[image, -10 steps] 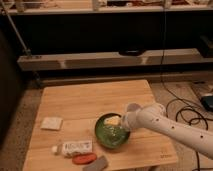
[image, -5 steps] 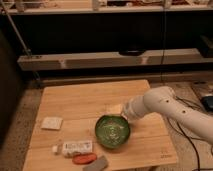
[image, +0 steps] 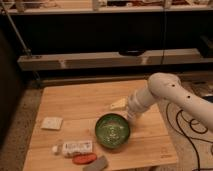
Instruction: Pick up the ceramic bowl
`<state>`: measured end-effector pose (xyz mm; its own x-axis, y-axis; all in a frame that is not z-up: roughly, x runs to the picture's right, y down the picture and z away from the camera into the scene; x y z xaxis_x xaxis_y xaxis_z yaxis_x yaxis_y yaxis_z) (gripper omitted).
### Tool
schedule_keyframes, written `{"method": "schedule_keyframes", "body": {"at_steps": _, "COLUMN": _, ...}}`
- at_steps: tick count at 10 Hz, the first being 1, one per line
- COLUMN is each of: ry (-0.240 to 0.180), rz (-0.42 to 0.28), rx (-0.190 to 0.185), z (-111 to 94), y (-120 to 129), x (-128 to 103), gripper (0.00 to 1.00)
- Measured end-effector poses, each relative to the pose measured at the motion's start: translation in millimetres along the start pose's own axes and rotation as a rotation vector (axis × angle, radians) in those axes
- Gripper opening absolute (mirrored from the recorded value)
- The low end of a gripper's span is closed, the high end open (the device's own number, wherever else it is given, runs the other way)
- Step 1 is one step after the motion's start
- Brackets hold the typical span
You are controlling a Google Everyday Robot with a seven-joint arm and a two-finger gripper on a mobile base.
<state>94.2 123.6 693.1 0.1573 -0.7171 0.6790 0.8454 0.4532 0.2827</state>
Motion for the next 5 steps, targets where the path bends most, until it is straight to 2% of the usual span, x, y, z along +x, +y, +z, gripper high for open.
{"method": "schedule_keyframes", "body": {"at_steps": 2, "ry": -0.055, "rz": 0.038, "rx": -0.005, "z": 25, "y": 23, "x": -4, "gripper": 0.8}}
{"method": "schedule_keyframes", "body": {"at_steps": 3, "ry": -0.043, "rz": 0.026, "rx": -0.005, "z": 41, "y": 29, "x": -3, "gripper": 0.8}}
{"method": "schedule_keyframes", "body": {"at_steps": 5, "ry": -0.006, "rz": 0.023, "rx": -0.011, "z": 55, "y": 40, "x": -5, "gripper": 0.8}}
